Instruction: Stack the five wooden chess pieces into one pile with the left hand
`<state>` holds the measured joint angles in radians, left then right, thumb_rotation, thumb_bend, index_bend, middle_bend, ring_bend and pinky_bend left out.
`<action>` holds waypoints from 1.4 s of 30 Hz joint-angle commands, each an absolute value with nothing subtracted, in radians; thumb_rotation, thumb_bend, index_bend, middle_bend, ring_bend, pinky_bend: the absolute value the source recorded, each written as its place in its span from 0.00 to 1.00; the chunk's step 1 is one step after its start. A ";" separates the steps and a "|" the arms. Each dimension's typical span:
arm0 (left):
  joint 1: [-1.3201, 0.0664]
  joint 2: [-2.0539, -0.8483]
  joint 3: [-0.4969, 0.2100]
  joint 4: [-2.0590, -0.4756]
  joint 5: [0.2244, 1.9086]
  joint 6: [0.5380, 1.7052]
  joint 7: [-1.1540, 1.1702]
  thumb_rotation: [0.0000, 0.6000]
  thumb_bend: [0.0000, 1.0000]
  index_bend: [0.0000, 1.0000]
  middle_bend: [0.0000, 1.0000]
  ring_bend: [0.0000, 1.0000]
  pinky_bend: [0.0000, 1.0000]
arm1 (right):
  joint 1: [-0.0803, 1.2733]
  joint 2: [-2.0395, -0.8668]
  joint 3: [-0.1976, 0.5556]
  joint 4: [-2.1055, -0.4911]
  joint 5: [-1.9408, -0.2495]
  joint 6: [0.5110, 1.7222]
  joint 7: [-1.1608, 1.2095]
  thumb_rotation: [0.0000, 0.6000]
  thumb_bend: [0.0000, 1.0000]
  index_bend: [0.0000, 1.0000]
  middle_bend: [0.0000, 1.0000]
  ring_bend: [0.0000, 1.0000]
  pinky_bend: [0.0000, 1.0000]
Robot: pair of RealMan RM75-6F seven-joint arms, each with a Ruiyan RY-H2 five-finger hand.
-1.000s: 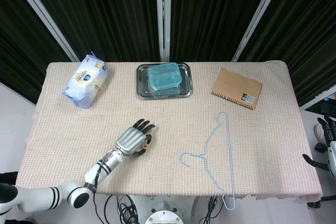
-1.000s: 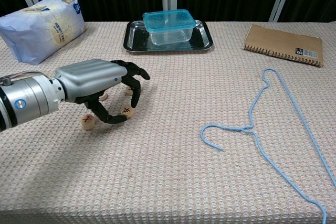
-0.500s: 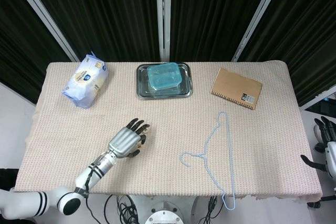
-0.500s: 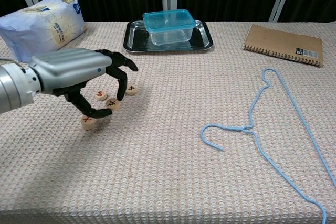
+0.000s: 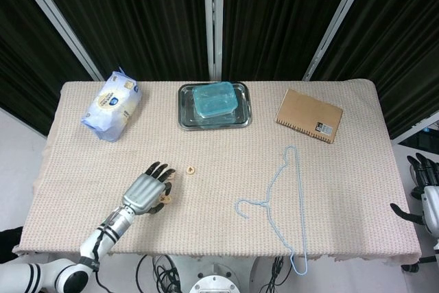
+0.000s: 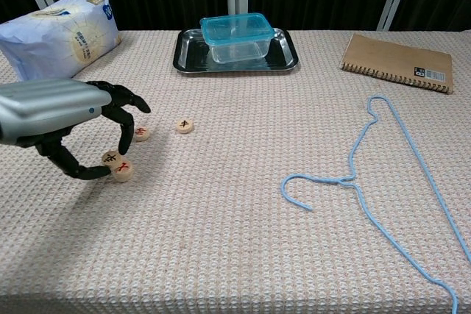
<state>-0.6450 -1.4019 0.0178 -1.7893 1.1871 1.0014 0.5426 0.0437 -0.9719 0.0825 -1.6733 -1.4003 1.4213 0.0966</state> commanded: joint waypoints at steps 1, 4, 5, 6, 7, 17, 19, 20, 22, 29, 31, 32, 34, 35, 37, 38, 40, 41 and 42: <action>-0.641 -1.409 0.019 -1.779 1.195 1.005 0.531 1.00 0.29 0.51 0.09 0.00 0.00 | 0.045 -0.972 0.083 -1.673 -1.398 1.419 0.095 1.00 0.08 0.00 0.00 0.00 0.00; -0.640 -1.415 0.018 -1.768 1.208 1.005 0.518 1.00 0.29 0.51 0.09 0.00 0.00 | 0.046 -0.973 0.084 -1.673 -1.395 1.417 0.093 1.00 0.08 0.00 0.00 0.00 0.00; -0.640 -1.417 0.018 -1.765 1.212 1.004 0.514 1.00 0.29 0.51 0.09 0.00 0.00 | 0.046 -0.973 0.084 -1.673 -1.394 1.416 0.092 1.00 0.08 0.00 0.00 0.00 0.00; -0.640 -1.419 0.018 -1.762 1.215 1.003 0.510 1.00 0.29 0.51 0.09 0.00 0.00 | 0.047 -0.973 0.084 -1.673 -1.393 1.415 0.092 1.00 0.08 0.00 0.00 0.00 0.00; -0.640 -1.423 0.017 -1.758 1.220 1.003 0.504 1.00 0.29 0.51 0.09 0.00 0.00 | 0.047 -0.973 0.084 -1.673 -1.392 1.414 0.092 1.00 0.08 0.00 0.00 0.00 0.00; -0.643 -1.449 0.016 -1.724 1.230 0.988 0.487 1.00 0.29 0.49 0.09 0.00 0.00 | 0.046 -0.971 0.085 -1.671 -1.391 1.415 0.098 1.00 0.08 0.00 0.00 0.00 0.00; -0.642 -1.450 0.016 -1.720 1.230 0.988 0.487 1.00 0.29 0.49 0.09 0.00 0.00 | 0.046 -0.971 0.085 -1.670 -1.391 1.415 0.100 1.00 0.08 0.00 0.00 0.00 0.00; -0.641 -1.450 0.016 -1.719 1.230 0.989 0.487 1.00 0.29 0.49 0.09 0.00 0.00 | 0.046 -0.970 0.085 -1.670 -1.390 1.415 0.100 1.00 0.08 0.00 0.00 0.00 0.00; -0.640 -1.449 0.016 -1.718 1.232 0.990 0.485 1.00 0.29 0.49 0.09 0.00 0.00 | 0.047 -0.970 0.084 -1.670 -1.390 1.413 0.101 1.00 0.08 0.00 0.00 0.00 0.00; -0.638 -1.449 0.015 -1.713 1.236 0.990 0.481 1.00 0.29 0.48 0.09 0.00 0.00 | 0.048 -0.970 0.084 -1.672 -1.389 1.409 0.095 1.00 0.08 0.00 0.00 0.00 0.00; -0.637 -1.451 0.014 -1.711 1.236 0.990 0.479 1.00 0.29 0.48 0.09 0.00 0.00 | 0.048 -0.971 0.084 -1.672 -1.387 1.410 0.094 1.00 0.08 0.00 0.00 0.00 0.00; -0.637 -1.451 0.014 -1.711 1.236 0.989 0.477 1.00 0.29 0.48 0.09 0.00 0.00 | 0.048 -0.971 0.084 -1.672 -1.386 1.409 0.093 1.00 0.08 0.00 0.00 0.00 0.00; -0.637 -1.449 0.014 -1.710 1.237 0.988 0.475 1.00 0.29 0.48 0.09 0.00 0.00 | 0.049 -0.972 0.084 -1.673 -1.385 1.408 0.092 1.00 0.08 0.00 0.00 0.00 0.00; -0.637 -1.449 0.014 -1.709 1.236 0.987 0.475 1.00 0.29 0.47 0.09 0.00 0.00 | 0.049 -0.972 0.085 -1.673 -1.384 1.408 0.092 1.00 0.08 0.00 0.00 0.00 0.00; -0.637 -1.448 0.013 -1.709 1.231 0.983 0.475 1.00 0.29 0.47 0.09 0.00 0.00 | 0.049 -0.971 0.084 -1.674 -1.385 1.408 0.092 1.00 0.08 0.00 0.00 0.00 0.00; -0.637 -1.448 0.013 -1.709 1.228 0.981 0.475 1.00 0.29 0.46 0.10 0.00 0.00 | 0.049 -0.971 0.084 -1.674 -1.385 1.407 0.092 1.00 0.08 0.00 0.00 0.00 0.00; -0.638 -1.447 0.013 -1.711 1.227 0.979 0.474 1.00 0.29 0.46 0.11 0.00 0.00 | 0.049 -0.971 0.084 -1.674 -1.384 1.406 0.092 1.00 0.08 0.00 0.00 0.00 0.00; -0.638 -1.447 0.013 -1.712 1.229 0.979 0.474 1.00 0.29 0.46 0.11 0.00 0.00 | 0.049 -0.971 0.084 -1.674 -1.384 1.406 0.092 1.00 0.08 0.00 0.00 0.00 0.00; -0.638 -1.448 0.013 -1.712 1.230 0.979 0.474 1.00 0.29 0.46 0.11 0.00 0.00 | 0.049 -0.971 0.084 -1.674 -1.384 1.406 0.092 1.00 0.08 0.00 0.00 0.00 0.00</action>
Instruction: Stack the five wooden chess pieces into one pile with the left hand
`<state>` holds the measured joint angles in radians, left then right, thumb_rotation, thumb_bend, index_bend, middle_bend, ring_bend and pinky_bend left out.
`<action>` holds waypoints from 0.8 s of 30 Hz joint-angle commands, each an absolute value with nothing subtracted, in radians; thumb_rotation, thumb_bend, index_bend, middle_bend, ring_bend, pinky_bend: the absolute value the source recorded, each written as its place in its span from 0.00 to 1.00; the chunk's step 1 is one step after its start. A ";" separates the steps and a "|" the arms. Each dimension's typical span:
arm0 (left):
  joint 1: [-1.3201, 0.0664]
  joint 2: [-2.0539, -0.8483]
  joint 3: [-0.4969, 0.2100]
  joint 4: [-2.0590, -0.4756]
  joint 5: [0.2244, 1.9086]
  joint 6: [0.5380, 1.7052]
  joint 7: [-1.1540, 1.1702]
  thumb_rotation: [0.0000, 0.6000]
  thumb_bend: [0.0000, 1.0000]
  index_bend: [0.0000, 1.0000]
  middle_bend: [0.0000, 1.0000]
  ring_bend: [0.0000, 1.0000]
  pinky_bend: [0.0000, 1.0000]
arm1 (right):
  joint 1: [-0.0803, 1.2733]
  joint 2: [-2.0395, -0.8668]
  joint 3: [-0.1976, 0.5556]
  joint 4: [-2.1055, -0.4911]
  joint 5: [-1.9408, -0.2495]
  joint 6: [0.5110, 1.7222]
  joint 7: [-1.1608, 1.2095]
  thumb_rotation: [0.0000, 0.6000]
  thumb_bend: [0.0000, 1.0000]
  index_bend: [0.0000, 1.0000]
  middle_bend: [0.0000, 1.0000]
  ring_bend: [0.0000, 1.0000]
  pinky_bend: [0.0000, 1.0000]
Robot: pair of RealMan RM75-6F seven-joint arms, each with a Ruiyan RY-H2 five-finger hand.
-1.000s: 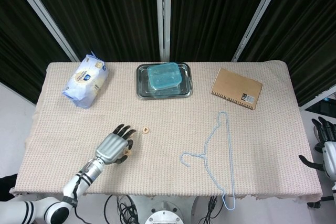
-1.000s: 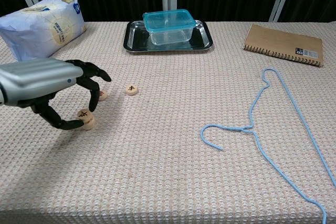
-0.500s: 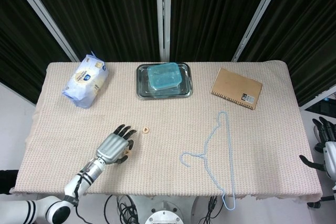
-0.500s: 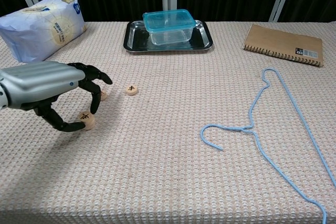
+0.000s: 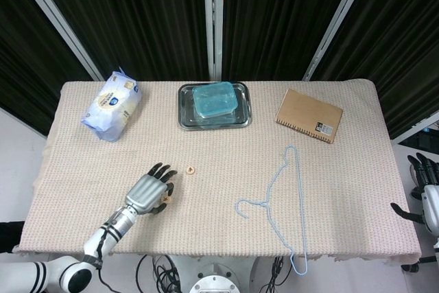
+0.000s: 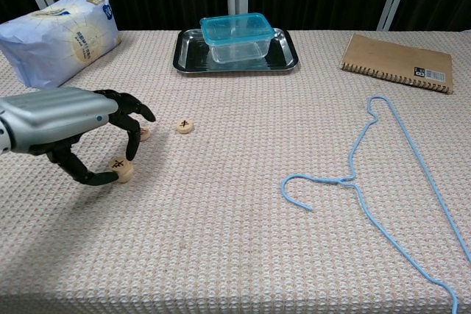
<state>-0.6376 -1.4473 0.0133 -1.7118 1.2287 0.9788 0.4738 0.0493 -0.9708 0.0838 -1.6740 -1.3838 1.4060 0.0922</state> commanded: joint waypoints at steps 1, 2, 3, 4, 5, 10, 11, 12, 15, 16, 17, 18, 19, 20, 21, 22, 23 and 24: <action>-0.637 -1.448 0.013 -1.712 1.231 0.980 0.474 1.00 0.29 0.46 0.11 0.00 0.00 | 0.050 -0.970 0.084 -1.674 -1.383 1.405 0.093 1.00 0.08 0.00 0.00 0.00 0.00; -0.637 -1.448 0.012 -1.713 1.231 0.980 0.473 1.00 0.29 0.46 0.11 0.00 0.00 | 0.050 -0.970 0.083 -1.675 -1.383 1.404 0.094 1.00 0.08 0.00 0.00 0.00 0.00; -0.637 -1.448 0.012 -1.713 1.231 0.981 0.473 1.00 0.29 0.45 0.11 0.00 0.00 | 0.050 -0.969 0.083 -1.676 -1.383 1.403 0.096 1.00 0.09 0.00 0.00 0.00 0.00; -0.637 -1.448 0.011 -1.713 1.231 0.982 0.473 1.00 0.29 0.45 0.11 0.00 0.00 | 0.049 -0.968 0.083 -1.676 -1.384 1.403 0.097 1.00 0.08 0.00 0.00 0.00 0.00; -0.636 -1.449 0.011 -1.713 1.232 0.984 0.473 1.00 0.29 0.44 0.11 0.00 0.00 | 0.049 -0.968 0.083 -1.676 -1.384 1.404 0.096 1.00 0.08 0.00 0.00 0.00 0.00; -0.634 -1.445 0.013 -1.716 1.234 0.983 0.472 1.00 0.29 0.42 0.11 0.00 0.00 | 0.049 -0.968 0.082 -1.677 -1.386 1.406 0.096 1.00 0.08 0.00 0.00 0.00 0.00; -0.634 -1.445 0.013 -1.717 1.234 0.983 0.471 1.00 0.29 0.42 0.11 0.00 0.00 | 0.049 -0.968 0.082 -1.677 -1.386 1.406 0.096 1.00 0.08 0.00 0.00 0.00 0.00; -0.634 -1.444 0.013 -1.718 1.234 0.983 0.470 1.00 0.29 0.41 0.11 0.00 0.00 | 0.048 -0.968 0.082 -1.677 -1.386 1.406 0.096 1.00 0.08 0.00 0.00 0.00 0.00; -0.632 -1.440 0.013 -1.726 1.239 0.985 0.464 1.00 0.29 0.41 0.10 0.00 0.00 | 0.048 -0.968 0.082 -1.677 -1.386 1.408 0.096 1.00 0.08 0.00 0.00 0.00 0.00; -0.631 -1.434 0.011 -1.735 1.242 0.988 0.459 1.00 0.29 0.41 0.10 0.00 0.00 | 0.048 -0.968 0.082 -1.676 -1.386 1.408 0.096 1.00 0.08 0.00 0.00 0.00 0.00; -0.630 -1.427 0.010 -1.744 1.246 0.992 0.455 1.00 0.29 0.40 0.10 0.00 0.00 | 0.047 -0.967 0.082 -1.676 -1.386 1.409 0.096 1.00 0.08 0.00 0.00 0.00 0.00; -0.628 -1.418 0.007 -1.755 1.249 0.997 0.452 1.00 0.29 0.39 0.10 0.00 0.00 | 0.047 -0.967 0.083 -1.676 -1.386 1.409 0.097 1.00 0.08 0.00 0.00 0.00 0.00; -0.627 -1.409 0.005 -1.766 1.251 1.000 0.449 1.00 0.29 0.39 0.10 0.00 0.00 | 0.047 -0.968 0.083 -1.676 -1.387 1.409 0.097 1.00 0.08 0.00 0.00 0.00 0.00; -0.626 -1.393 0.000 -1.785 1.256 1.009 0.449 1.00 0.29 0.39 0.10 0.00 0.00 | 0.047 -0.968 0.083 -1.675 -1.387 1.409 0.097 1.00 0.08 0.00 0.00 0.00 0.00; -0.626 -1.381 -0.003 -1.797 1.258 1.015 0.450 1.00 0.29 0.39 0.10 0.00 0.00 | 0.048 -0.968 0.083 -1.675 -1.386 1.408 0.097 1.00 0.08 0.00 0.00 0.00 0.00; -0.626 -1.366 -0.008 -1.814 1.261 1.021 0.451 1.00 0.29 0.39 0.10 0.00 0.00 | 0.048 -0.968 0.083 -1.674 -1.385 1.407 0.097 1.00 0.08 0.00 0.00 0.00 0.00; -0.626 -1.356 -0.012 -1.825 1.261 1.025 0.450 1.00 0.29 0.39 0.10 0.00 0.00 | 0.049 -0.968 0.083 -1.674 -1.385 1.406 0.097 1.00 0.08 0.00 0.00 0.00 0.00; -0.627 -1.346 -0.017 -1.834 1.261 1.027 0.450 1.00 0.29 0.39 0.10 0.00 0.00 | 0.049 -0.968 0.083 -1.674 -1.385 1.406 0.097 1.00 0.08 0.00 0.00 0.00 0.00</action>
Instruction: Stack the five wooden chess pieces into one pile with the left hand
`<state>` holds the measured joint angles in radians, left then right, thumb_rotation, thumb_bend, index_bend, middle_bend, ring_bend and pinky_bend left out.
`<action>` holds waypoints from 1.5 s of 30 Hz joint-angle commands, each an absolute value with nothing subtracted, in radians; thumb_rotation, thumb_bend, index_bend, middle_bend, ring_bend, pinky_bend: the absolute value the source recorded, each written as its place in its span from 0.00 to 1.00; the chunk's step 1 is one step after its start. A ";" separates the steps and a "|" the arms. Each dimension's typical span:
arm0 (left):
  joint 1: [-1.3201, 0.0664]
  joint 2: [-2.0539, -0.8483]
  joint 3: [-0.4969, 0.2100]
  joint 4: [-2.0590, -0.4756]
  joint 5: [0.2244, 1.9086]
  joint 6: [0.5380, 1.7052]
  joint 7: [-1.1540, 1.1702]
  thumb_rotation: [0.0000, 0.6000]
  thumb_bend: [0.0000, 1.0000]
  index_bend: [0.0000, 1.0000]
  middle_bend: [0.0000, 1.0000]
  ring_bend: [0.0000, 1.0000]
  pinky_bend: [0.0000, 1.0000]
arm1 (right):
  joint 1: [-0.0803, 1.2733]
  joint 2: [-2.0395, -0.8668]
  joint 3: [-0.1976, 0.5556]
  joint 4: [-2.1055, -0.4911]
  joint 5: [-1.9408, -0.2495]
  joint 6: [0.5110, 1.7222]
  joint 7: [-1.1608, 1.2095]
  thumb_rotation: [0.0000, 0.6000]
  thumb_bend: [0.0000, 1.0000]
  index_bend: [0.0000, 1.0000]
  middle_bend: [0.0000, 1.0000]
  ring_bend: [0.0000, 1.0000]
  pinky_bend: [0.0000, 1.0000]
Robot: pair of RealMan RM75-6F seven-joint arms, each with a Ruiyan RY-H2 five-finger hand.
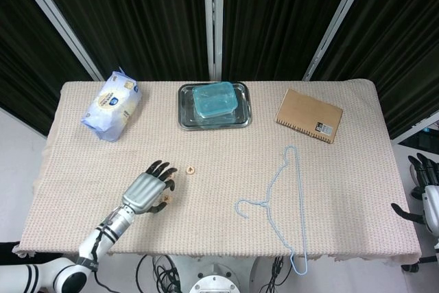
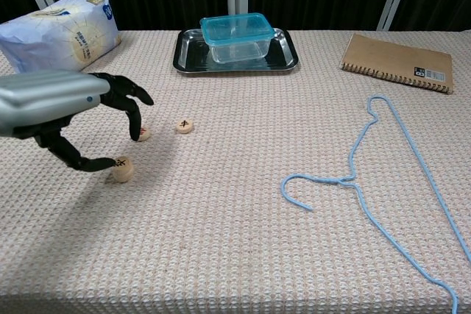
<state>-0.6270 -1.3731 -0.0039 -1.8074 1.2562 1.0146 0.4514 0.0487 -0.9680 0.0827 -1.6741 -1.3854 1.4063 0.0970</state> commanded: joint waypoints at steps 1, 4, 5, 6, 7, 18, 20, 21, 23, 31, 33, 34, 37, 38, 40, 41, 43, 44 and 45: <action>-0.630 -1.337 -0.024 -1.840 1.258 1.026 0.449 1.00 0.29 0.39 0.10 0.00 0.00 | 0.050 -0.969 0.083 -1.674 -1.386 1.405 0.096 1.00 0.08 0.00 0.00 0.00 0.00; -0.649 -1.333 -0.052 -1.824 1.235 1.006 0.432 1.00 0.29 0.39 0.10 0.00 0.00 | 0.050 -0.969 0.081 -1.676 -1.388 1.405 0.092 1.00 0.08 0.00 0.00 0.00 0.00; -0.657 -1.337 -0.063 -1.811 1.223 0.996 0.423 1.00 0.29 0.39 0.10 0.00 0.00 | 0.050 -0.969 0.081 -1.676 -1.389 1.405 0.091 1.00 0.08 0.00 0.00 0.00 0.00; -0.666 -1.342 -0.073 -1.795 1.211 0.985 0.416 1.00 0.28 0.38 0.10 0.00 0.00 | 0.050 -0.970 0.081 -1.677 -1.389 1.406 0.091 1.00 0.08 0.00 0.00 0.00 0.00; -0.675 -1.348 -0.083 -1.778 1.202 0.976 0.412 1.00 0.28 0.38 0.10 0.00 0.00 | 0.049 -0.970 0.080 -1.677 -1.390 1.407 0.091 1.00 0.08 0.00 0.00 0.00 0.00; -0.771 -1.459 -0.127 -1.563 1.095 0.823 0.342 1.00 0.26 0.38 0.10 0.00 0.00 | 0.054 -0.969 0.087 -1.666 -1.371 1.394 0.101 1.00 0.08 0.00 0.00 0.00 0.00; -0.778 -1.476 -0.124 -1.532 1.087 0.810 0.334 1.00 0.26 0.38 0.10 0.00 0.00 | 0.055 -0.968 0.089 -1.663 -1.367 1.391 0.104 1.00 0.08 0.00 0.00 0.00 0.00; -0.781 -1.482 -0.123 -1.520 1.084 0.805 0.331 1.00 0.26 0.38 0.10 0.00 0.00 | 0.056 -0.968 0.089 -1.663 -1.365 1.389 0.105 1.00 0.08 0.00 0.00 0.00 0.00; -0.785 -1.494 -0.121 -1.496 1.080 0.796 0.323 1.00 0.26 0.38 0.10 0.00 0.00 | 0.057 -0.967 0.090 -1.662 -1.362 1.385 0.108 1.00 0.08 0.00 0.00 0.00 0.00; -0.794 -1.523 -0.102 -1.449 1.088 0.786 0.311 1.00 0.26 0.41 0.10 0.00 0.00 | 0.056 -0.967 0.091 -1.661 -1.361 1.387 0.109 1.00 0.08 0.00 0.00 0.00 0.00; -0.794 -1.528 -0.099 -1.445 1.090 0.788 0.312 1.00 0.26 0.41 0.10 0.00 0.00 | 0.055 -0.967 0.091 -1.661 -1.360 1.388 0.108 1.00 0.08 0.00 0.00 0.00 0.00; -0.794 -1.531 -0.099 -1.442 1.089 0.788 0.310 1.00 0.26 0.41 0.10 0.00 0.00 | 0.055 -0.967 0.091 -1.662 -1.361 1.388 0.108 1.00 0.08 0.00 0.00 0.00 0.00; -0.795 -1.536 -0.096 -1.432 1.084 0.791 0.311 1.00 0.26 0.42 0.10 0.00 0.00 | 0.054 -0.966 0.090 -1.664 -1.365 1.391 0.107 1.00 0.08 0.00 0.00 0.00 0.00; -0.795 -1.538 -0.095 -1.430 1.083 0.792 0.313 1.00 0.26 0.42 0.10 0.00 0.00 | 0.054 -0.966 0.090 -1.664 -1.365 1.392 0.108 1.00 0.08 0.00 0.00 0.00 0.00; -0.794 -1.539 -0.093 -1.427 1.078 0.794 0.315 1.00 0.26 0.43 0.10 0.00 0.00 | 0.054 -0.966 0.090 -1.663 -1.364 1.391 0.109 1.00 0.08 0.00 0.00 0.00 0.00; -0.793 -1.539 -0.093 -1.425 1.074 0.794 0.316 1.00 0.26 0.44 0.10 0.00 0.00 | 0.054 -0.966 0.090 -1.663 -1.363 1.390 0.109 1.00 0.08 0.00 0.00 0.00 0.00; -0.793 -1.539 -0.090 -1.425 1.066 0.793 0.318 1.00 0.26 0.44 0.10 0.00 0.00 | 0.054 -0.966 0.090 -1.663 -1.363 1.390 0.110 1.00 0.08 0.00 0.00 0.00 0.00; -0.792 -1.539 -0.089 -1.425 1.064 0.794 0.320 1.00 0.26 0.45 0.10 0.00 0.00 | 0.054 -0.966 0.090 -1.662 -1.364 1.390 0.110 1.00 0.08 0.00 0.00 0.00 0.00; -0.792 -1.539 -0.088 -1.424 1.063 0.795 0.323 1.00 0.26 0.45 0.10 0.00 0.00 | 0.055 -0.966 0.090 -1.662 -1.364 1.389 0.110 1.00 0.08 0.00 0.00 0.00 0.00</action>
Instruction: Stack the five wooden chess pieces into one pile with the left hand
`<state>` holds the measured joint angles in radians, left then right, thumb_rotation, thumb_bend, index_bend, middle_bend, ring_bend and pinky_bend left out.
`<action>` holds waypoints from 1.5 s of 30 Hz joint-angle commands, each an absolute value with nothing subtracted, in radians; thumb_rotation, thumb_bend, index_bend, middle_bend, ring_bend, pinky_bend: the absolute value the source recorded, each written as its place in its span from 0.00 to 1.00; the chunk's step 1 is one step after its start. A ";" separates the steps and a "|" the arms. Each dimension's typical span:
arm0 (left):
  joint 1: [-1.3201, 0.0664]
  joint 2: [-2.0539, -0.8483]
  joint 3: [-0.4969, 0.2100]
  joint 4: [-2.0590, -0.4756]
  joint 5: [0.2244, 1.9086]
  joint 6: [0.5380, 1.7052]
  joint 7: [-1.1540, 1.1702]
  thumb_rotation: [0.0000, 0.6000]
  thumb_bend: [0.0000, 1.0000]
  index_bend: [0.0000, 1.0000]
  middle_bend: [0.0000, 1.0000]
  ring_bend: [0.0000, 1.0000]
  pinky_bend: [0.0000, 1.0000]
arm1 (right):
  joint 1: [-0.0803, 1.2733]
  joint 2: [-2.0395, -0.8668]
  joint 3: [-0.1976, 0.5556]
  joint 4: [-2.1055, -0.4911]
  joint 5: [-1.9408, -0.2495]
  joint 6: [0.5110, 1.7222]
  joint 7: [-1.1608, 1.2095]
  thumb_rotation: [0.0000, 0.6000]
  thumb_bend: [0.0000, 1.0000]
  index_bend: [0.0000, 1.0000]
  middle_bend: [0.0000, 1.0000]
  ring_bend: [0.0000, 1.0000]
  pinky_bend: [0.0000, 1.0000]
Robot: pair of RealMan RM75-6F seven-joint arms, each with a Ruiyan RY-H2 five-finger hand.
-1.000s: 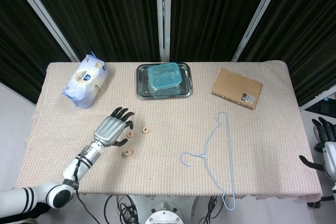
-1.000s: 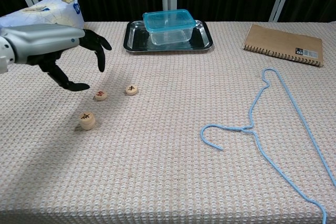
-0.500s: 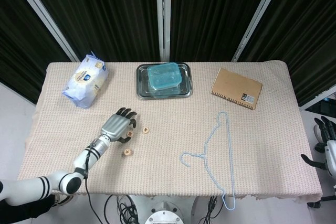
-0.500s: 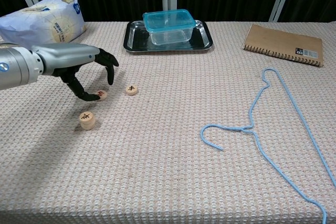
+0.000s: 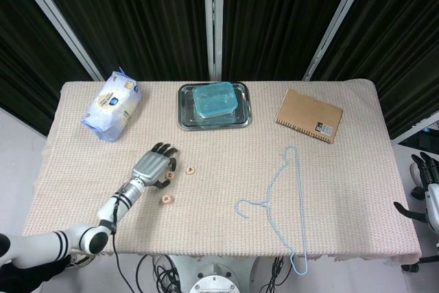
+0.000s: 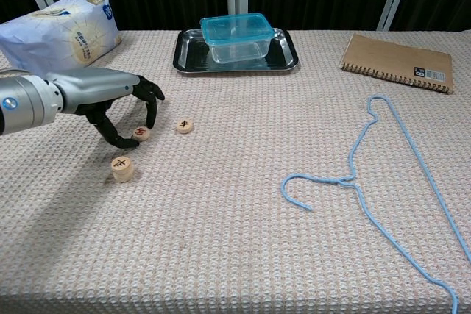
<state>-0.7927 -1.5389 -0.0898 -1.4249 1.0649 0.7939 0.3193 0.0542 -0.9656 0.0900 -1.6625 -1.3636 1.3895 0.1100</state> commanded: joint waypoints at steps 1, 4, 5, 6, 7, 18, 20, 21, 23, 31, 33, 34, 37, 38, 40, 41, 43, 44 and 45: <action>-0.792 -1.540 -0.087 -1.424 1.061 0.795 0.323 1.00 0.26 0.46 0.10 0.00 0.00 | 0.055 -0.966 0.089 -1.663 -1.364 1.387 0.109 1.00 0.08 0.00 0.00 0.00 0.00; -0.791 -1.543 -0.086 -1.423 1.062 0.802 0.324 1.00 0.26 0.47 0.10 0.00 0.00 | 0.056 -0.966 0.089 -1.664 -1.364 1.386 0.107 1.00 0.08 0.00 0.00 0.00 0.00; -0.791 -1.544 -0.085 -1.423 1.065 0.805 0.325 1.00 0.26 0.48 0.10 0.00 0.00 | 0.056 -0.966 0.089 -1.664 -1.364 1.386 0.107 1.00 0.08 0.00 0.00 0.00 0.00; -0.790 -1.545 -0.085 -1.422 1.067 0.808 0.325 1.00 0.26 0.48 0.10 0.00 0.00 | 0.056 -0.966 0.089 -1.665 -1.364 1.386 0.106 1.00 0.08 0.00 0.00 0.00 0.00; -0.789 -1.546 -0.086 -1.423 1.068 0.810 0.322 1.00 0.26 0.48 0.10 0.00 0.00 | 0.056 -0.967 0.089 -1.665 -1.363 1.386 0.105 1.00 0.08 0.00 0.00 0.00 0.00; -0.781 -1.534 -0.097 -1.444 1.077 0.823 0.286 1.00 0.26 0.50 0.11 0.00 0.00 | 0.058 -0.969 0.090 -1.663 -1.358 1.381 0.100 1.00 0.08 0.00 0.00 0.00 0.00; -0.780 -1.517 -0.104 -1.470 1.087 0.831 0.276 1.00 0.26 0.50 0.11 0.00 0.00 | 0.059 -0.969 0.090 -1.663 -1.358 1.380 0.100 1.00 0.08 0.00 0.00 0.00 0.00; -0.780 -1.507 -0.106 -1.485 1.092 0.835 0.276 1.00 0.26 0.50 0.11 0.00 0.00 | 0.059 -0.969 0.090 -1.663 -1.358 1.380 0.100 1.00 0.08 0.00 0.00 0.00 0.00; -0.780 -1.475 -0.111 -1.531 1.098 0.842 0.279 1.00 0.26 0.50 0.11 0.00 0.00 | 0.059 -0.969 0.089 -1.663 -1.360 1.379 0.101 1.00 0.08 0.00 0.00 0.00 0.00; -0.766 -1.326 -0.102 -1.753 1.100 0.875 0.323 1.00 0.26 0.50 0.11 0.00 0.00 | 0.055 -0.965 0.085 -1.667 -1.375 1.390 0.108 1.00 0.08 0.00 0.00 0.00 0.00; -0.759 -1.305 -0.088 -1.792 1.101 0.885 0.342 1.00 0.26 0.50 0.11 0.00 0.00 | 0.053 -0.964 0.084 -1.668 -1.380 1.395 0.110 1.00 0.08 0.00 0.00 0.00 0.00; -0.754 -1.297 -0.078 -1.815 1.101 0.893 0.356 1.00 0.26 0.50 0.11 0.00 0.00 | 0.051 -0.963 0.083 -1.669 -1.383 1.399 0.110 1.00 0.08 0.00 0.00 0.00 0.00; -0.737 -1.294 -0.050 -1.860 1.119 0.927 0.395 1.00 0.26 0.50 0.11 0.00 0.00 | 0.049 -0.963 0.081 -1.671 -1.388 1.403 0.112 1.00 0.08 0.00 0.00 0.00 0.00; -0.732 -1.297 -0.042 -1.871 1.126 0.936 0.405 1.00 0.26 0.50 0.11 0.00 0.00 | 0.049 -0.963 0.081 -1.671 -1.389 1.404 0.113 1.00 0.08 0.00 0.00 0.00 0.00; -0.725 -1.305 -0.027 -1.888 1.137 0.947 0.418 1.00 0.26 0.50 0.11 0.00 0.00 | 0.048 -0.962 0.080 -1.671 -1.392 1.405 0.113 1.00 0.08 0.00 0.00 0.00 0.00; -0.722 -1.312 -0.020 -1.894 1.143 0.952 0.428 1.00 0.26 0.50 0.11 0.00 0.00 | 0.047 -0.962 0.080 -1.671 -1.393 1.407 0.114 1.00 0.08 0.00 0.00 0.00 0.00; -0.719 -1.324 -0.008 -1.898 1.150 0.962 0.453 1.00 0.26 0.49 0.11 0.00 0.00 | 0.046 -0.961 0.078 -1.673 -1.397 1.410 0.116 1.00 0.08 0.00 0.00 0.00 0.00; -0.717 -1.330 -0.005 -1.898 1.150 0.965 0.462 1.00 0.26 0.49 0.11 0.00 0.00 | 0.045 -0.961 0.078 -1.673 -1.398 1.412 0.117 1.00 0.08 0.00 0.00 0.00 0.00; -0.716 -1.335 -0.002 -1.898 1.149 0.968 0.468 1.00 0.26 0.49 0.11 0.00 0.00 | 0.044 -0.960 0.078 -1.673 -1.399 1.414 0.118 1.00 0.08 0.00 0.00 0.00 0.00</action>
